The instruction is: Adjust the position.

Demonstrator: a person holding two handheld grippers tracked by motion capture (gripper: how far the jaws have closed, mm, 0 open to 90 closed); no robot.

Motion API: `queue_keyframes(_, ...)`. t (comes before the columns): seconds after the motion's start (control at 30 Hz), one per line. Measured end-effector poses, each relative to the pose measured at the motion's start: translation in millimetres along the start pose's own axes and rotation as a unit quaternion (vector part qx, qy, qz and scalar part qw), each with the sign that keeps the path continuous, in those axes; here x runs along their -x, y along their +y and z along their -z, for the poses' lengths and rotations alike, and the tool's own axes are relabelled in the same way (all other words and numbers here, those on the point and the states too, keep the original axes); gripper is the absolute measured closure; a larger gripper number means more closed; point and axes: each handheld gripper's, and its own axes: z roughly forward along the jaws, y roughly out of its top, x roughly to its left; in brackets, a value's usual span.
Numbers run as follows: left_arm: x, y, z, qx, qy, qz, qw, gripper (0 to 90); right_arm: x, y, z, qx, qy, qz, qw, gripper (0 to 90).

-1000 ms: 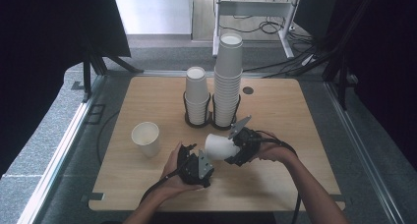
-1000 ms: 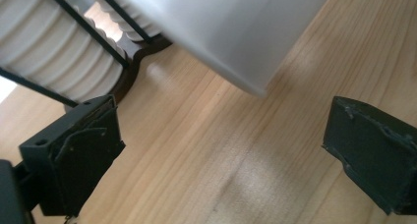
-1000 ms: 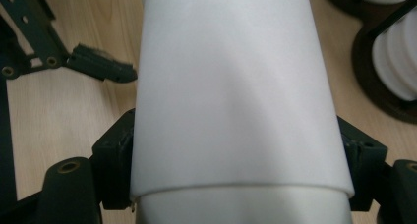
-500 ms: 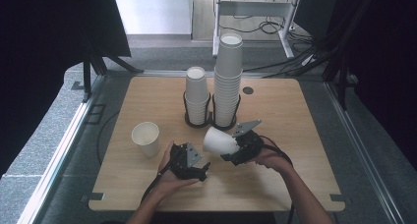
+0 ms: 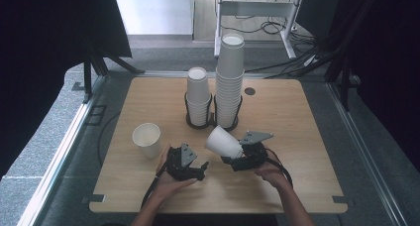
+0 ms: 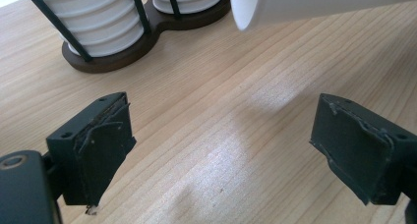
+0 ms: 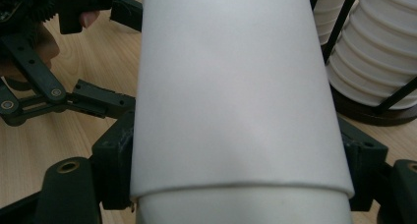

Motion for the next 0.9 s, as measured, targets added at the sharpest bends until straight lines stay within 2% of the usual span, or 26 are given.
queue_keyframes(0.2,-0.9,-3.7,0.4,-0.005,0.001,0.009,0.9999,8.8,-8.2,-10.4,5.7,0.042,-0.007,-0.021,0.9989,22.4)
queue_keyframes(0.37,-1.9,-4.3,2.8,0.001,-0.01,0.027,0.9996,9.4,-11.2,-21.1,9.4,0.082,-0.011,-0.039,0.9958,22.4)
queue_keyframes(0.47,-2.2,-5.3,3.6,0.002,-0.023,0.038,0.999,11.2,-9.9,-24.0,11.0,0.086,-0.02,-0.036,0.9954,22.4)
queue_keyframes(0.53,-2.6,-6.1,5.1,0.003,-0.039,0.046,0.9982,11.3,-9.2,-26.6,12.4,0.103,-0.016,-0.043,0.9936,22.4)
queue_keyframes(0.6,-2.4,-6.9,6.3,0.002,-0.037,0.044,0.9983,11.3,-10.0,-29.7,12.7,0.114,-0.015,-0.045,0.9924,22.3)
queue_keyframes(0.7,-3.1,-7.8,7.8,0.004,-0.047,0.052,0.9975,11.6,-11.7,-33.0,11.8,0.12,-0.026,-0.04,0.9916,22.3)
queue_keyframes(0.9,-3.1,-6.9,9.2,0.01,-0.07,0.069,0.9951,11.6,-15.6,-34.4,11.3,0.148,-0.022,-0.04,0.9879,22.3)
